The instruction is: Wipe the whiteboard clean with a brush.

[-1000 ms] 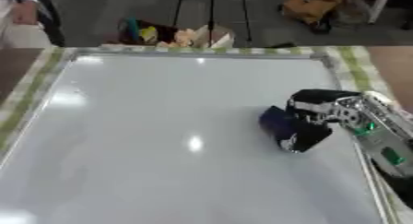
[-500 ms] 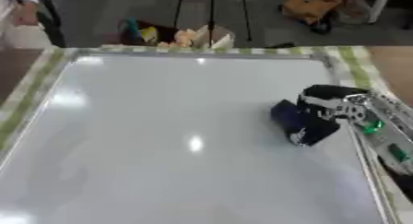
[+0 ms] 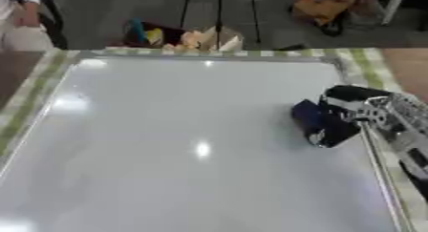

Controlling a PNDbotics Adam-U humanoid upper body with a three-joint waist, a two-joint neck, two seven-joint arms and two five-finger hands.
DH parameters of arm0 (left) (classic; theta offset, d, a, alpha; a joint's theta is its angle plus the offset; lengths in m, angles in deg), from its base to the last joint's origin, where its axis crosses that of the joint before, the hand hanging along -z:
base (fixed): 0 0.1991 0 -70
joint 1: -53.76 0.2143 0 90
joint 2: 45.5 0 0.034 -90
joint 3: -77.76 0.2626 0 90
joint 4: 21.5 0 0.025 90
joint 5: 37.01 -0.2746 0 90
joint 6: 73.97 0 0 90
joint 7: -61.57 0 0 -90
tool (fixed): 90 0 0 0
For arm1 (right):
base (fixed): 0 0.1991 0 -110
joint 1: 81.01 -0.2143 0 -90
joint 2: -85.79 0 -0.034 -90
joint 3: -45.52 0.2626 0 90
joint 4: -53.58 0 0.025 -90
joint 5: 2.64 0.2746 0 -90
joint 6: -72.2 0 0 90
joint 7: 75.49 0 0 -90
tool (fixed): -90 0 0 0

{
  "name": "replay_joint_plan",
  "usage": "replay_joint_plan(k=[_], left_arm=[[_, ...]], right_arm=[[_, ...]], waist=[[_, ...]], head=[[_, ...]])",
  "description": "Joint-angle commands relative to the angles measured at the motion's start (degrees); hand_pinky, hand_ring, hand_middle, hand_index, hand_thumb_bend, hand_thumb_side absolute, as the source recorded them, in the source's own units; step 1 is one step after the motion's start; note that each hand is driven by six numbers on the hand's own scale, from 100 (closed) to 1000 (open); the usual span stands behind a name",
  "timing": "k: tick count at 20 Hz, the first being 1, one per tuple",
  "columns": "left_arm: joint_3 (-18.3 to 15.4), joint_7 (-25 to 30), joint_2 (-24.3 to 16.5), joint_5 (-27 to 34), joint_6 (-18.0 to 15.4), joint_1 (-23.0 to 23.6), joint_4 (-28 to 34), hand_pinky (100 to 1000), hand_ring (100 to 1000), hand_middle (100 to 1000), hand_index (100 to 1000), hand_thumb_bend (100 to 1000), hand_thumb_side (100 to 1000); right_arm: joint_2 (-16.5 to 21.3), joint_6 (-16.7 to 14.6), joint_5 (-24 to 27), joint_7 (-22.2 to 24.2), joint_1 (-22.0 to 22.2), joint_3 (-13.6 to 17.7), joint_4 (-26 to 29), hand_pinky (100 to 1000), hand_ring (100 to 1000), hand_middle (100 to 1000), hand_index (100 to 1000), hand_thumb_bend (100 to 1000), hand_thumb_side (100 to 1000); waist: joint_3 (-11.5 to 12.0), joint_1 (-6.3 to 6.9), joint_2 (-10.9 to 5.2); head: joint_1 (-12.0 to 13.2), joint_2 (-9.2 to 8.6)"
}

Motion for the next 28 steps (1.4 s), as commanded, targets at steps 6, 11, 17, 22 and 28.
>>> replay_joint_plan(k=[6, 11, 17, 22, 28], left_arm=[[-0.22, 0.00, -0.60, 0.10, 0.09, -0.83, 0.97, 702, 824, 758, 767, 214, 974], [-0.27, -0.04, -0.64, 0.10, 0.10, -0.81, 0.97, 702, 824, 758, 768, 215, 974], [-0.32, -0.08, -0.62, 0.09, 0.11, -0.78, 0.97, 702, 823, 758, 768, 215, 974], [-0.38, -0.13, -0.71, 0.09, 0.11, -0.72, 0.97, 702, 823, 757, 768, 216, 973], [-0.37, -0.12, -0.72, 0.10, 0.14, -0.72, 0.97, 702, 823, 757, 768, 216, 973]], right_arm=[[2.01, 0.71, -1.13, -0.83, -0.10, 0.29, -1.05, 521, 546, 250, 378, 100, 335], [1.95, 0.59, -1.09, -0.51, 0.10, -0.19, -0.94, 524, 551, 251, 377, 100, 331], [2.52, -1.30, -0.91, 1.28, 1.78, -2.06, 1.32, 523, 554, 254, 376, 100, 328], [3.12, -1.80, 0.60, 3.14, 2.73, -2.65, 3.08, 518, 552, 253, 374, 100, 324], [3.35, -1.68, 2.31, 4.58, 2.84, -2.78, 4.38, 503, 539, 243, 367, 100, 322]], waist=[[-0.16, 0.23, -1.26], [-0.16, 0.30, -1.38], [-0.55, 0.33, -1.52], [-0.76, 0.44, -1.74], [-1.04, 0.52, -1.91]], head=[[0.23, -0.70], [0.25, -0.66], [0.49, -0.45], [0.63, -0.04], [0.63, 0.12]])
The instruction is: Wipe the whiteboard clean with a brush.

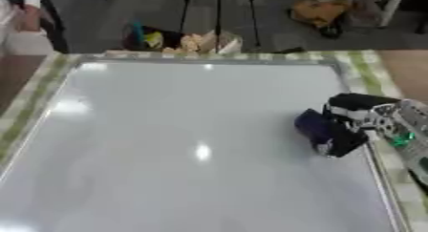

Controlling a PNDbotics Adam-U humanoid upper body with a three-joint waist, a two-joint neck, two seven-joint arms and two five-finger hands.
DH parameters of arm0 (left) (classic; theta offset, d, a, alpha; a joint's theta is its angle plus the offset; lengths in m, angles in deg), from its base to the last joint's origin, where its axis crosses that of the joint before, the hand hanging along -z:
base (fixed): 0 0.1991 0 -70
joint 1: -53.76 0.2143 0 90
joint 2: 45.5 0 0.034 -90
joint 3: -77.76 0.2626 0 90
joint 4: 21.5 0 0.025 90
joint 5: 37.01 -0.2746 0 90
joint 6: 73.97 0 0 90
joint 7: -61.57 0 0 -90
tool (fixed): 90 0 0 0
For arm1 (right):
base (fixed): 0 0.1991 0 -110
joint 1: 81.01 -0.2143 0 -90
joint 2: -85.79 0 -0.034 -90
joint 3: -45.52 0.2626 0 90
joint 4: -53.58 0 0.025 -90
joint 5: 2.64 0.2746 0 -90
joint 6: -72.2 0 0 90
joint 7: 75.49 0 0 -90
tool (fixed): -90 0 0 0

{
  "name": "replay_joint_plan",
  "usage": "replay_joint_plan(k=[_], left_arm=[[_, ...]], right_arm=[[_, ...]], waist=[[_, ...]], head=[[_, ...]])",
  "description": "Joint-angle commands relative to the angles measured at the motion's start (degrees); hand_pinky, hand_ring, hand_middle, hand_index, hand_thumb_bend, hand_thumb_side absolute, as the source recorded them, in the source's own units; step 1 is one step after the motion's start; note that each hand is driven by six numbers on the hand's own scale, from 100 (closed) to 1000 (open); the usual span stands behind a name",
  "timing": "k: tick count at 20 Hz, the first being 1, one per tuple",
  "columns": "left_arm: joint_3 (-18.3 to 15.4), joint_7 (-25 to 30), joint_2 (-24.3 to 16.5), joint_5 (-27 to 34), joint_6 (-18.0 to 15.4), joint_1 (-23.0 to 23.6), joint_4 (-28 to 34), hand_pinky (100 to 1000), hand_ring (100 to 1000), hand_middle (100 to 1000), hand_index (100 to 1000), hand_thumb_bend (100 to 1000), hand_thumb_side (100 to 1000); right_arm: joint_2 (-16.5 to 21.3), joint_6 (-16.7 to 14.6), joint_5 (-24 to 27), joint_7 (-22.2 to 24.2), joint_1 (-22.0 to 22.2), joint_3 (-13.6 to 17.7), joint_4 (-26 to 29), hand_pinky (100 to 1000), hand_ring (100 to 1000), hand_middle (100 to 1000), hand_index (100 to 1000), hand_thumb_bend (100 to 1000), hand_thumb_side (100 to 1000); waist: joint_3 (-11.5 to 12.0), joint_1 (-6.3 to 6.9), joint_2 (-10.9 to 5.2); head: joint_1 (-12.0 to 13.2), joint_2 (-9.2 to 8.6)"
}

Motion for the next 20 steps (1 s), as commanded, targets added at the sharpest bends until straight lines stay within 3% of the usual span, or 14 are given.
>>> replay_joint_plan(k=[1, 9, 20], left_arm=[[-0.37, -0.02, -0.71, 0.10, 0.06, -0.70, 0.97, 702, 823, 757, 768, 216, 973], [-0.34, 0.01, -0.64, 0.07, 0.15, -0.80, 0.97, 702, 823, 757, 768, 216, 973], [-0.23, 0.10, -0.68, 0.02, 0.08, -0.94, 0.97, 701, 823, 756, 766, 216, 974]], right_arm=[[1.40, 0.04, 1.39, 1.05, 0.32, -0.84, 0.54, 501, 537, 241, 366, 100, 324], [1.42, 1.67, 3.76, 1.35, 0.12, -1.15, 1.55, 492, 530, 237, 363, 100, 331], [0.98, 4.27, 1.50, -1.45, -0.60, 0.15, -1.02, 496, 533, 236, 367, 100, 331]], waist=[[0.02, 0.15, -1.25], [0.15, 0.04, -1.22], [0.90, -0.19, -0.78]], head=[[0.08, 0.02], [0.15, -0.09], [-0.15, -0.66]])
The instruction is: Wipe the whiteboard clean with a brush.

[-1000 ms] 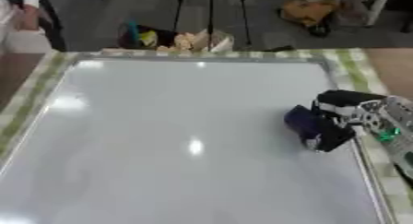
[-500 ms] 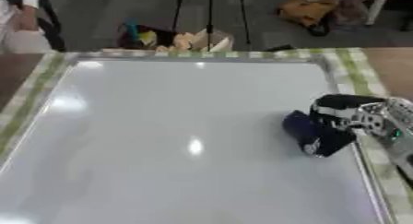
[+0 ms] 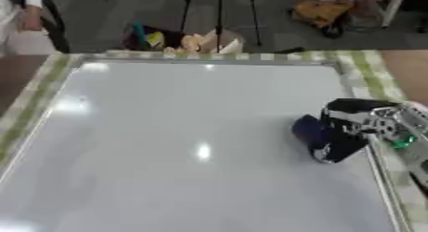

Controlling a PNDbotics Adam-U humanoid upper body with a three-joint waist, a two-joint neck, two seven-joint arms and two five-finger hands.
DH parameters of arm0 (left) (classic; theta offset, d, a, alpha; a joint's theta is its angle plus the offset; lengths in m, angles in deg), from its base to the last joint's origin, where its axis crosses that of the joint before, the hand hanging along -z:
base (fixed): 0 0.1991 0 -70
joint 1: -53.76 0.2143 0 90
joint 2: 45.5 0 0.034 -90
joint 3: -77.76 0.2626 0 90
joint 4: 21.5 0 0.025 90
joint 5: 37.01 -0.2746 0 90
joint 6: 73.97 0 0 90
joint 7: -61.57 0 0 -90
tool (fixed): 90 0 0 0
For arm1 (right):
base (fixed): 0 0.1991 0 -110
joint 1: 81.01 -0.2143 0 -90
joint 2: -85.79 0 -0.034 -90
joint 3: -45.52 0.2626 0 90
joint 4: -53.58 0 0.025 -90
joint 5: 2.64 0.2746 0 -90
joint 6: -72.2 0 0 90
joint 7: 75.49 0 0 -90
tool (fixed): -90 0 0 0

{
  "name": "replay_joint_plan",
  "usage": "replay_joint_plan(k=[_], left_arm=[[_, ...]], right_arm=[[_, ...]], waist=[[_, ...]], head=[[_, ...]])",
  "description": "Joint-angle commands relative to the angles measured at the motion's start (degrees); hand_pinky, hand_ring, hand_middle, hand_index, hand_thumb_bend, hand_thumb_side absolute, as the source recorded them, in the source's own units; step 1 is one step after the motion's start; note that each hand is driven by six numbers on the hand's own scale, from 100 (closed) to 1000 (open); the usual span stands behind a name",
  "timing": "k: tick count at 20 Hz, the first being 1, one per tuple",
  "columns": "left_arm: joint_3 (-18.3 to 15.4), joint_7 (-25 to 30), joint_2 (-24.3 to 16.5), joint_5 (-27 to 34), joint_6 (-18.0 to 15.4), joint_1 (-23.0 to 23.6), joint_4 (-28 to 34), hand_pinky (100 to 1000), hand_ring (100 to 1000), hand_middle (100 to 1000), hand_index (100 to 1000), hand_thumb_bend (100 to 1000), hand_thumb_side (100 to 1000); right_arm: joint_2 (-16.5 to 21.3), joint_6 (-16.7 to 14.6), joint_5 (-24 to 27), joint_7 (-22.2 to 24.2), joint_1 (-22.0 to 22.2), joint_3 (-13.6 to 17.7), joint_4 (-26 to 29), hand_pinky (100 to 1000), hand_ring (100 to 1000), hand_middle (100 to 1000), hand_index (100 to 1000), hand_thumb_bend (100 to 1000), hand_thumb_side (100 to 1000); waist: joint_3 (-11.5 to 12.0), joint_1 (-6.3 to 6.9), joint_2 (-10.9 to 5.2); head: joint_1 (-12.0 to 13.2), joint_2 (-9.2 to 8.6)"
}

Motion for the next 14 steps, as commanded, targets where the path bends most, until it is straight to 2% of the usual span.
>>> replay_joint_plan(k=[1, 8, 14], left_arm=[[-0.22, 0.11, -0.70, 0.02, 0.05, -0.97, 0.97, 701, 823, 756, 766, 216, 974], [-0.19, 0.16, -0.73, 0.02, 0.05, -1.01, 0.97, 701, 823, 756, 766, 216, 974], [-0.20, 0.20, -0.69, -0.02, 0.08, -0.97, 0.97, 701, 823, 755, 766, 217, 974]], right_arm=[[0.55, 0.97, -2.08, -1.33, -0.61, 0.77, -1.89, 495, 533, 236, 367, 100, 331], [0.17, 2.37, -4.75, -3.97, -1.18, 2.42, -5.45, 494, 531, 232, 368, 100, 336], [0.20, 3.33, -4.97, -5.26, -1.76, 2.97, -6.09, 488, 526, 227, 366, 100, 337]], waist=[[0.21, -0.09, -0.78], [0.27, -0.07, -0.59], [0.19, -0.01, -0.65]], head=[[-0.14, -0.66], [-0.20, -0.94], [-0.15, -0.86]])
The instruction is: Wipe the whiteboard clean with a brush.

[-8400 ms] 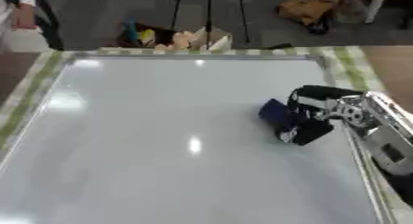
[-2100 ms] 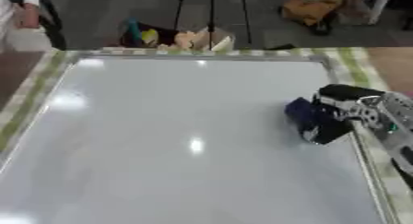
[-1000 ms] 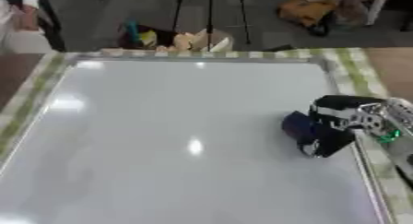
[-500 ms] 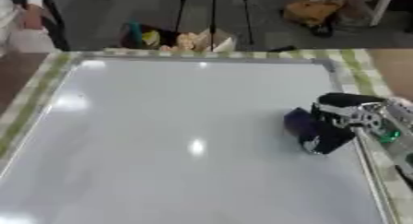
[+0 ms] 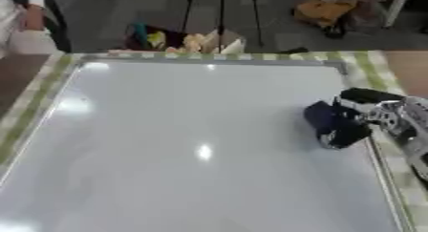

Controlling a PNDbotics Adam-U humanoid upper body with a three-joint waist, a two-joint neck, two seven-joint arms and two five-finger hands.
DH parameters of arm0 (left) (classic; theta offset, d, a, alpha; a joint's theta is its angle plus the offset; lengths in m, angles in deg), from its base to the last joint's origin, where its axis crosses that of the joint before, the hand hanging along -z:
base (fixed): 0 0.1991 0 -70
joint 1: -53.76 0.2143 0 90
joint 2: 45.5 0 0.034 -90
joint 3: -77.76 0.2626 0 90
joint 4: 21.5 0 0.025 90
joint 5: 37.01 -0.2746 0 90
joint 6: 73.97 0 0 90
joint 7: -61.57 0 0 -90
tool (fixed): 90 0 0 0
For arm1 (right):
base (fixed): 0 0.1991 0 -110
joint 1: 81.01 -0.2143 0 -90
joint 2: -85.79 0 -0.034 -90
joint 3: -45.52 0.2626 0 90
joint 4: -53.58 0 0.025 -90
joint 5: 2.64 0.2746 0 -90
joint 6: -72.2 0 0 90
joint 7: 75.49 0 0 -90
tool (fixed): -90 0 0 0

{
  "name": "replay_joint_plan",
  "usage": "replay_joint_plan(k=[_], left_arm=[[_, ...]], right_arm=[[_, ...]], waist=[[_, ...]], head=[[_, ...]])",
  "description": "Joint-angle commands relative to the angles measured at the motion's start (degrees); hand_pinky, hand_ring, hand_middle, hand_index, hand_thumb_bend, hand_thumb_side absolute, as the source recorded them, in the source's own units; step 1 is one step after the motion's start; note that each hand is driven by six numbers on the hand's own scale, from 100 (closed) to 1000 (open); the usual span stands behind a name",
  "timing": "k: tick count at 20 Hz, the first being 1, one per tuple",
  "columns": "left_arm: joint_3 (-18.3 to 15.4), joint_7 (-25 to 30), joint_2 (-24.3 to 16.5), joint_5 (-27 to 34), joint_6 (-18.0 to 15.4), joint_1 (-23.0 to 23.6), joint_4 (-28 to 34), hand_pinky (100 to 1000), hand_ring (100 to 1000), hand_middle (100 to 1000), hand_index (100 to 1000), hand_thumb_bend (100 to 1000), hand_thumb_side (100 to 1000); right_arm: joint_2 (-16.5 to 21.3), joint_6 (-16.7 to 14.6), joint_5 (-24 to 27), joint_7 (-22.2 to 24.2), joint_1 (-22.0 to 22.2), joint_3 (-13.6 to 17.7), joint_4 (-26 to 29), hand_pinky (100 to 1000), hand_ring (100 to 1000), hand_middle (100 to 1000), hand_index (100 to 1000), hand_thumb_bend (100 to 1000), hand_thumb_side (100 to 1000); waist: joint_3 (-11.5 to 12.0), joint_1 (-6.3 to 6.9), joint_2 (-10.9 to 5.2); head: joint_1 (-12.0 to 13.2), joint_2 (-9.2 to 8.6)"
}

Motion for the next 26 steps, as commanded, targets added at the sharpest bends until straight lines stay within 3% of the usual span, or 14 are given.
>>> replay_joint_plan(k=[1, 10, 17, 26], left_arm=[[-0.20, 0.11, -0.68, -0.01, 0.00, -0.92, 0.97, 701, 823, 755, 766, 217, 974], [-0.27, 0.06, -0.63, -0.03, 0.01, -0.98, 0.97, 701, 823, 755, 765, 217, 973], [-0.27, 0.03, -0.56, 0.03, 0.03, -1.12, 0.97, 701, 823, 755, 765, 217, 973], [-0.34, -0.05, -0.54, 0.06, 0.00, -1.28, 0.97, 701, 822, 756, 766, 219, 972]], right_arm=[[1.15, 0.66, -1.06, -0.59, -0.35, 0.38, -1.09, 488, 526, 227, 366, 100, 337], [1.41, 0.12, -0.84, 0.29, 0.35, -0.32, -0.33, 494, 533, 231, 366, 100, 335], [1.85, -2.68, 0.06, 2.88, 1.28, -3.16, 3.77, 495, 536, 234, 365, 100, 332], [2.21, -3.14, 1.52, 5.26, 1.70, -4.58, 7.59, 482, 526, 229, 361, 100, 330]], waist=[[-0.09, -0.01, -0.96], [-0.28, -0.05, -1.05], [-0.20, -0.05, -1.04], [-0.21, -0.20, -1.23]], head=[[0.05, -0.61], [0.19, -0.63], [0.10, -0.27], [0.24, 0.27]])
